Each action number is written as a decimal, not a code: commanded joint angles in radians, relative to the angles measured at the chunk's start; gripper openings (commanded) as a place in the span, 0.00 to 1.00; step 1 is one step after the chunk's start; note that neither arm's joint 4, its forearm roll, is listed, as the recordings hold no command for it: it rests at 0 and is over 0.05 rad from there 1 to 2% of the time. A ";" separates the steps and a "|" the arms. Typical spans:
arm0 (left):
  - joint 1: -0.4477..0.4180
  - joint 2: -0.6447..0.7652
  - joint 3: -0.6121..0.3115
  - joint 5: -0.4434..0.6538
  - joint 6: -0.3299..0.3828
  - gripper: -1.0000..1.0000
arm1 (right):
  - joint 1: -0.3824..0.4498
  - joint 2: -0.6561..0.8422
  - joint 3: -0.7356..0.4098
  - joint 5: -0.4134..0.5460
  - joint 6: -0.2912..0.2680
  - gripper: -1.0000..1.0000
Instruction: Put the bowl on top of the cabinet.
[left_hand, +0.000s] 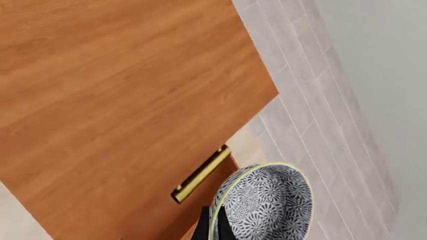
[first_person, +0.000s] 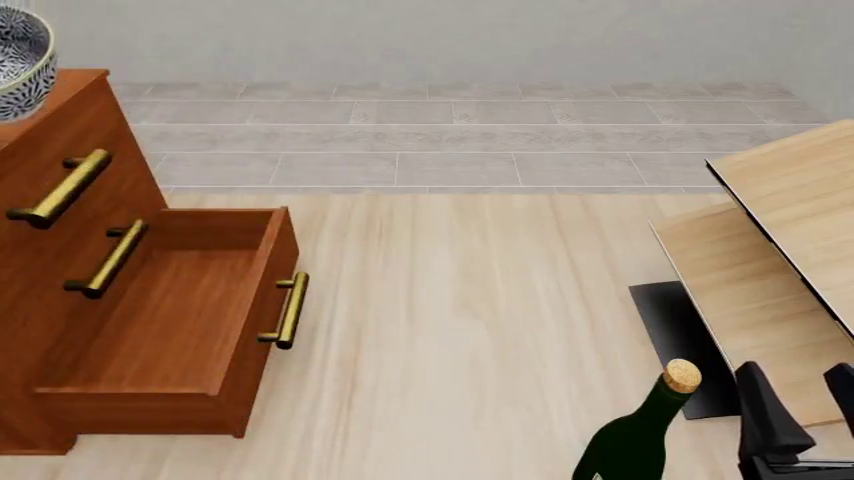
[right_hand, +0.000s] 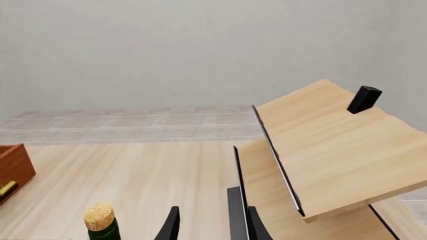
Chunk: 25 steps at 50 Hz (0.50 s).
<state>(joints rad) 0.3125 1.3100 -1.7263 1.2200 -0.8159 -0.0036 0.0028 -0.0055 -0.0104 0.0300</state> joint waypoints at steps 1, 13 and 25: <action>0.082 -0.011 0.034 0.000 -0.061 0.00 | 0.005 0.000 0.000 0.002 -0.004 1.00; 0.204 0.081 -0.031 0.000 -0.090 0.00 | 0.006 0.000 0.001 0.000 -0.002 1.00; 0.241 0.105 -0.046 0.000 -0.129 0.00 | 0.009 0.001 0.000 0.001 -0.003 1.00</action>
<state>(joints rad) 0.5036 1.3874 -1.7484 1.2200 -0.9213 0.0034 0.0035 -0.0062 -0.0088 0.0276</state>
